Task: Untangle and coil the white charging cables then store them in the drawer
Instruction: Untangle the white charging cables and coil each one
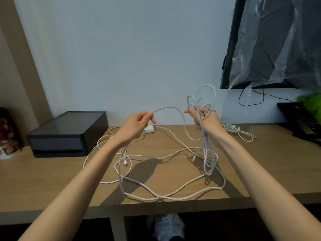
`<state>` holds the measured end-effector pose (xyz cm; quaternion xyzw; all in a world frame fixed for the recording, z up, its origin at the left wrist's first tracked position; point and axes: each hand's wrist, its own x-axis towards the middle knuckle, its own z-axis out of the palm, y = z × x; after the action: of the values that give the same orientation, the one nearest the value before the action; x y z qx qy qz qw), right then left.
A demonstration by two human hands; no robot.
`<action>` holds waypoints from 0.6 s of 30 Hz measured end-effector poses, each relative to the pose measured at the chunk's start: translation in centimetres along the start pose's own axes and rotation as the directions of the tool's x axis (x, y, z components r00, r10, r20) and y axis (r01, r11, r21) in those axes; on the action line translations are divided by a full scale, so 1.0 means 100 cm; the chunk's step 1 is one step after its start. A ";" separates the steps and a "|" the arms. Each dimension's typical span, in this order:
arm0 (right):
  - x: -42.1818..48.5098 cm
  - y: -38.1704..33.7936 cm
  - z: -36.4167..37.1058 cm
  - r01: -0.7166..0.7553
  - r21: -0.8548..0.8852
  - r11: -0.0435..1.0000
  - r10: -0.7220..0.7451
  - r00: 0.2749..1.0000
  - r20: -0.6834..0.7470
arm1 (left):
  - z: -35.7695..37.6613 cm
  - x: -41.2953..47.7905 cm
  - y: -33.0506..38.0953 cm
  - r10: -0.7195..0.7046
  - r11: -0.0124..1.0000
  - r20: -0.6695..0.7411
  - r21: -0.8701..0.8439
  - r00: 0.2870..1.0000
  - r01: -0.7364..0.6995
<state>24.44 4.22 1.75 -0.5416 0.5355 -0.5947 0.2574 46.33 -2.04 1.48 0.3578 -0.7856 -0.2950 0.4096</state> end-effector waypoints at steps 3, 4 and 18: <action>-0.010 -0.007 0.000 -0.047 0.075 0.996 0.034 0.985 0.170 | 0.010 0.002 0.028 0.049 0.992 0.064 -0.117 0.997 -0.041; -0.012 -0.009 0.000 -0.063 0.064 0.996 0.049 0.979 0.200 | 0.014 0.002 0.034 0.060 0.989 0.098 -0.137 0.993 -0.047; -0.011 0.005 -0.015 0.037 -0.364 0.931 0.001 0.995 0.104 | 0.054 -0.006 -0.002 -0.005 0.989 0.307 -0.141 0.952 0.051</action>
<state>23.21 5.56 1.14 -0.6145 0.6178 -0.4588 0.1739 42.08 -0.75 -1.59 0.2876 -0.8104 -0.4100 0.3039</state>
